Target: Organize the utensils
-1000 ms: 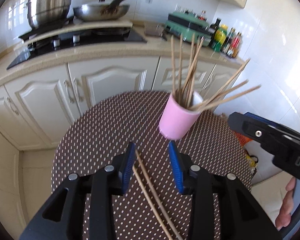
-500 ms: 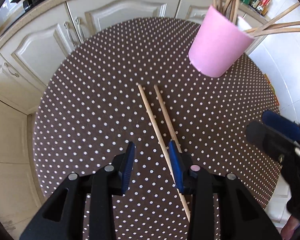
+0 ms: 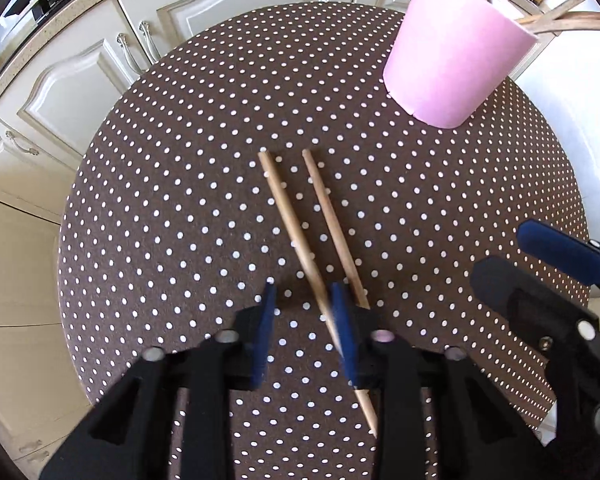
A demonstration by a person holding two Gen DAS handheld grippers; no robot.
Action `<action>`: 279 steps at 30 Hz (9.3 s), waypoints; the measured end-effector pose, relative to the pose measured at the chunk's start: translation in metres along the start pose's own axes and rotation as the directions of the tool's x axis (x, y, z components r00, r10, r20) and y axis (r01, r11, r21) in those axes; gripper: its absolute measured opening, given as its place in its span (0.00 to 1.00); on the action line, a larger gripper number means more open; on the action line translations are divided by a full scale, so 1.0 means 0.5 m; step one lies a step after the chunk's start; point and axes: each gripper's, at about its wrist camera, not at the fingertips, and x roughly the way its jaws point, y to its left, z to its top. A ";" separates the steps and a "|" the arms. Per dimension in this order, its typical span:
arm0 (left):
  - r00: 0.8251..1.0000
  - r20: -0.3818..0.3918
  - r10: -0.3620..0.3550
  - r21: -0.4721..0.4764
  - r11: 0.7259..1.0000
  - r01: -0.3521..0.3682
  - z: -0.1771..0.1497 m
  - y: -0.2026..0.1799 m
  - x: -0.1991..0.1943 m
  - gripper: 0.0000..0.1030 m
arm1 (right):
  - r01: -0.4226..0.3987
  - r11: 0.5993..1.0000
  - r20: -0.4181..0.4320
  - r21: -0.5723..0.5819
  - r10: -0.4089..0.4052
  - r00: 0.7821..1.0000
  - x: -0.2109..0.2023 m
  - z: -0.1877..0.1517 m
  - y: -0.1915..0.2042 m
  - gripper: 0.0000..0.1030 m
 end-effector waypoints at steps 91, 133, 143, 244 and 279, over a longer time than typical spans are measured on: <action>0.823 0.504 -0.263 0.117 0.965 0.236 0.062 -0.002 -0.318 0.05 | -0.140 0.990 0.112 -0.010 0.140 0.984 -0.222 0.107 -0.023 0.05; 0.591 0.777 -0.218 0.063 0.960 0.272 0.299 -0.077 -0.290 0.05 | -0.085 0.994 0.393 -0.067 0.104 0.914 -0.322 0.344 -0.103 0.05; 0.607 0.768 -0.206 0.075 0.969 0.234 0.269 -0.088 -0.252 0.05 | -0.041 0.994 0.376 -0.097 0.075 0.923 -0.295 0.328 -0.092 0.05; 0.641 0.754 -0.142 0.120 0.990 0.077 -0.080 0.005 -0.710 0.65 | 0.155 0.988 0.626 0.002 -0.122 0.770 -0.598 0.011 0.158 0.55; 0.433 0.898 -0.073 0.082 0.997 -0.001 -0.222 0.052 -0.881 0.80 | 0.222 0.975 0.747 0.015 -0.158 0.645 -0.714 -0.093 0.263 0.79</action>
